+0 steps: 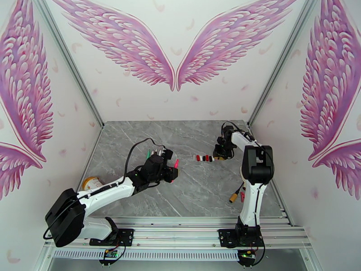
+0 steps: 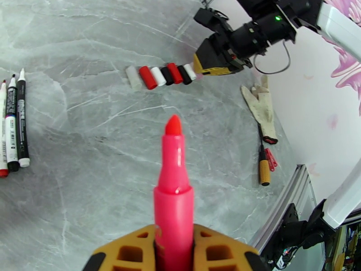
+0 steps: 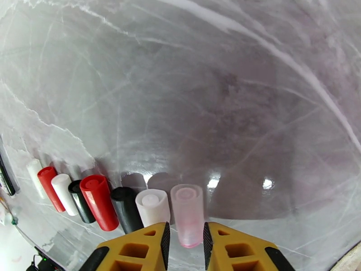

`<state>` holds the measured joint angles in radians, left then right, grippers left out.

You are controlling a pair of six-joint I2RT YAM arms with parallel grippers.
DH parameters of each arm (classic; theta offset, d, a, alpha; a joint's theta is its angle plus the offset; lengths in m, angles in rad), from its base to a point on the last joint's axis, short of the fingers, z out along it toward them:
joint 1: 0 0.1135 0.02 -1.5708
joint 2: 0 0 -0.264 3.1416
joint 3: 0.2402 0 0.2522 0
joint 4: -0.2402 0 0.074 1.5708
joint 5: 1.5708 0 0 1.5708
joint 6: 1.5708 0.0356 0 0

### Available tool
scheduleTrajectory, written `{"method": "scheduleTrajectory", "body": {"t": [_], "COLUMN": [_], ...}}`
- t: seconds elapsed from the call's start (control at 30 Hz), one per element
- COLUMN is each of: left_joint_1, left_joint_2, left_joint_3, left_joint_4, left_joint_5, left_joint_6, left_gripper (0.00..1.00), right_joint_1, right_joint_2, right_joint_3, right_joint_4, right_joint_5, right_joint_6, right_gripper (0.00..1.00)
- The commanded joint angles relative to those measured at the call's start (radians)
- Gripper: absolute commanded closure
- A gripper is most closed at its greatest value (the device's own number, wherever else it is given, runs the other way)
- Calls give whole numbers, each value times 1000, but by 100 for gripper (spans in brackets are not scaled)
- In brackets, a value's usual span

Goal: Open the pen caps

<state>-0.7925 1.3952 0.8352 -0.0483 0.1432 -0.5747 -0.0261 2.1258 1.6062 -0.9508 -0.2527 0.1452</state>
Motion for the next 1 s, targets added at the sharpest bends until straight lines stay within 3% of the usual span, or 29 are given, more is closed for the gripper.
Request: {"method": "scheduleTrajectory", "body": {"t": [0.0,0.3,0.5,0.67,0.97], "left_joint_1": [-5,-5,4,9,37], "left_joint_2": [39,238,398,569,760], "left_joint_3": [74,289,441,612,789], "left_joint_4": [-98,-281,-370,-475,-578], "left_joint_5": [-89,-299,-404,-464,-543], "left_joint_6": [25,39,-1,27,47], "left_gripper": [100,100,100,98,94], "right_joint_1": [2,34,48,52,54], "right_joint_2": [-128,-483,-715,-862,-991], "right_joint_3": [-79,-416,-636,-777,-923], "right_joint_4": [56,301,466,565,689], "right_joint_5": [31,-82,-230,-340,-478], "right_joint_6": [37,132,200,252,334], "right_gripper": [66,49,28,2,1]}}
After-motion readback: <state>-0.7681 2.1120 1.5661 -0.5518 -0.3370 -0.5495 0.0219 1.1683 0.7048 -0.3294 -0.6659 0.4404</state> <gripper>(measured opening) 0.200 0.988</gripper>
